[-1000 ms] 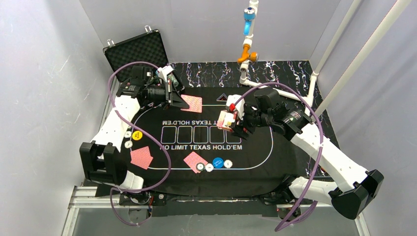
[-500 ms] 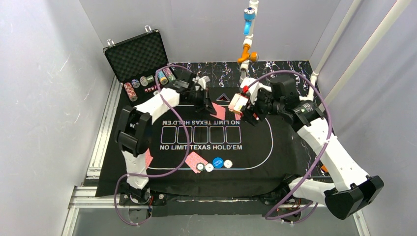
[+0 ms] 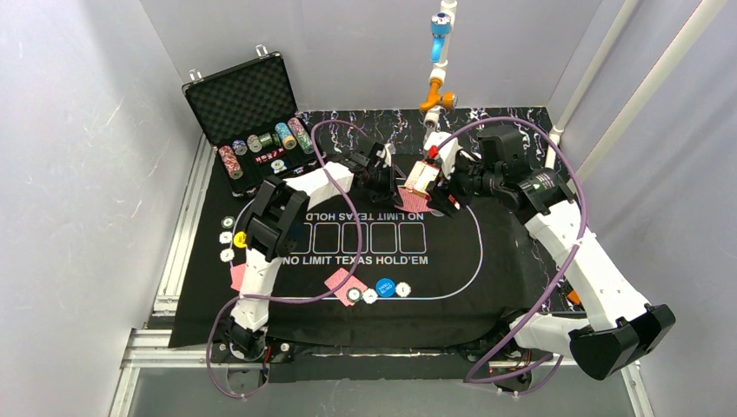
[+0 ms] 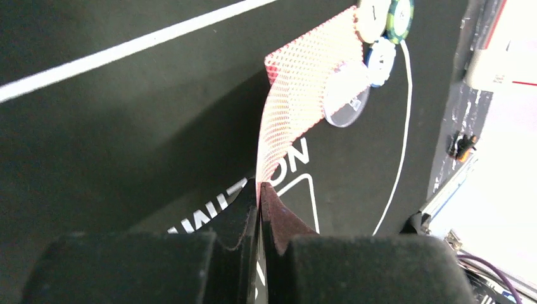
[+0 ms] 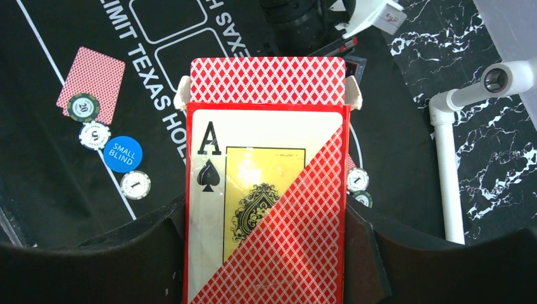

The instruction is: Distribute texas hold em gaming equipment

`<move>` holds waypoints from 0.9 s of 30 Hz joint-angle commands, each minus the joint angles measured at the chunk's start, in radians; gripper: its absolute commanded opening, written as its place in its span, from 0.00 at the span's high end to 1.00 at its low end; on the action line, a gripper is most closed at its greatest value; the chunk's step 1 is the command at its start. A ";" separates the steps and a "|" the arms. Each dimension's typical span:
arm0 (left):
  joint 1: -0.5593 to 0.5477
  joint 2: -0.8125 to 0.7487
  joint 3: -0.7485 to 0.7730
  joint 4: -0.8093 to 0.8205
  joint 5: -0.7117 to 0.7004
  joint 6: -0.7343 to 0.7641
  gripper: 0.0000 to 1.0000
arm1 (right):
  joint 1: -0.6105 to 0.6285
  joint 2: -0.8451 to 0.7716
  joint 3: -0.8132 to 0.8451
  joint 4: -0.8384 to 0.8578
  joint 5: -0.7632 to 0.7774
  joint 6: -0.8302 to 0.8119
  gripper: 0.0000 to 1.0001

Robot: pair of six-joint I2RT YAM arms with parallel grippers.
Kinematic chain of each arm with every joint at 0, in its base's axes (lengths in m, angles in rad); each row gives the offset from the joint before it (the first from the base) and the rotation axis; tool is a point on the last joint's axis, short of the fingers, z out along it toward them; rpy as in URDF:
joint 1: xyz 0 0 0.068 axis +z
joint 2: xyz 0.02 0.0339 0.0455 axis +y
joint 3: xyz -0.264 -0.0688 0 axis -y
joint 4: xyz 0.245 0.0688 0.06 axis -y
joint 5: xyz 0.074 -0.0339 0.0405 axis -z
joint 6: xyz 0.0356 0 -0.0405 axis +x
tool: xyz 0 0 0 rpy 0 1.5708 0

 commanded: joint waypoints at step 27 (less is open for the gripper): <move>-0.094 0.187 0.311 -0.101 -0.054 0.056 0.65 | -0.011 -0.052 0.005 0.000 -0.029 0.001 0.99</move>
